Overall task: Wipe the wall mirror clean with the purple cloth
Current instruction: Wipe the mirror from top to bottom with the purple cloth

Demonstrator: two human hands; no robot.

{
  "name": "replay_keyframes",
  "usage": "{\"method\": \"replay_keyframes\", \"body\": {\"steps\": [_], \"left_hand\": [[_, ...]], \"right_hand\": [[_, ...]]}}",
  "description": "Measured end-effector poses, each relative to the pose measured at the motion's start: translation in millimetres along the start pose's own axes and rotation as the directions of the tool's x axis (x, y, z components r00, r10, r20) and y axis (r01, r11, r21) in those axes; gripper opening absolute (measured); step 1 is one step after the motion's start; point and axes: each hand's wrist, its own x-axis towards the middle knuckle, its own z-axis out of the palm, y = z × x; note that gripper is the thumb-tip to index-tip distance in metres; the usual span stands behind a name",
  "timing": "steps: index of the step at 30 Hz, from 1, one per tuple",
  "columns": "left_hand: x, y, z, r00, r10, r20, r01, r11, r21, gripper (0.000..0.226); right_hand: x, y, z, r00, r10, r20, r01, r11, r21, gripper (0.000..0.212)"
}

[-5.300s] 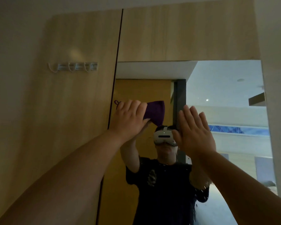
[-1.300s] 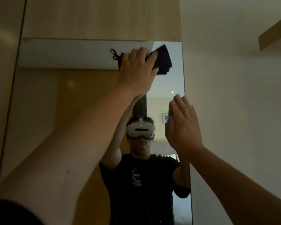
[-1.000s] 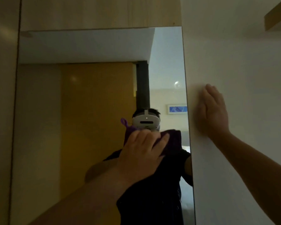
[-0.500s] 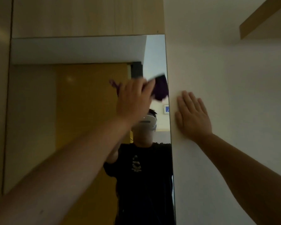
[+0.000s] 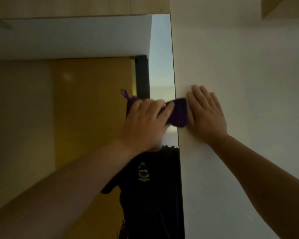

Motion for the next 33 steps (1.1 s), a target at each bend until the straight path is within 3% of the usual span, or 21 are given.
{"method": "replay_keyframes", "body": {"steps": [4,7,10,13,17,21,27,33], "left_hand": [[-75,40,-4,0.997,0.073,0.027,-0.071,0.996,-0.054,0.048],[-146,77,-9,0.962,0.221,0.163,-0.205,0.973,-0.108,0.053],[-188,93,-16,0.944,0.209,0.257,-0.173,0.973,-0.155,0.050],[-197,85,-29,0.952,0.203,0.230,-0.165,0.971,-0.175,0.043],[-216,40,-46,0.994,0.020,0.105,0.004,0.976,-0.218,0.040],[-235,-39,-81,0.986,-0.166,-0.005,0.163,0.975,-0.149,0.047],[-303,-147,-110,0.984,-0.170,0.046,0.175,0.978,-0.117,0.059],[-324,-208,-103,0.984,-0.177,0.000,0.176,0.983,-0.057,0.055]], "right_hand": [[0,-2,-1,1.000,0.007,-0.018,-0.007,1.000,-0.002,0.056],[-2,-7,-3,0.999,0.045,-0.012,-0.045,0.999,0.022,0.056],[-7,-15,-12,0.993,0.100,0.055,-0.103,0.993,0.051,0.059],[-13,-30,-29,0.981,0.167,0.095,-0.180,0.974,0.139,0.062],[-30,-77,-48,0.976,0.218,0.010,-0.217,0.961,0.172,0.054],[-47,-162,-30,0.994,0.097,0.048,-0.102,0.986,0.129,0.052],[-97,-318,1,0.992,-0.091,0.091,0.074,0.982,0.176,0.049],[-119,-366,37,0.982,-0.033,0.185,0.016,0.996,0.093,0.052]]}}
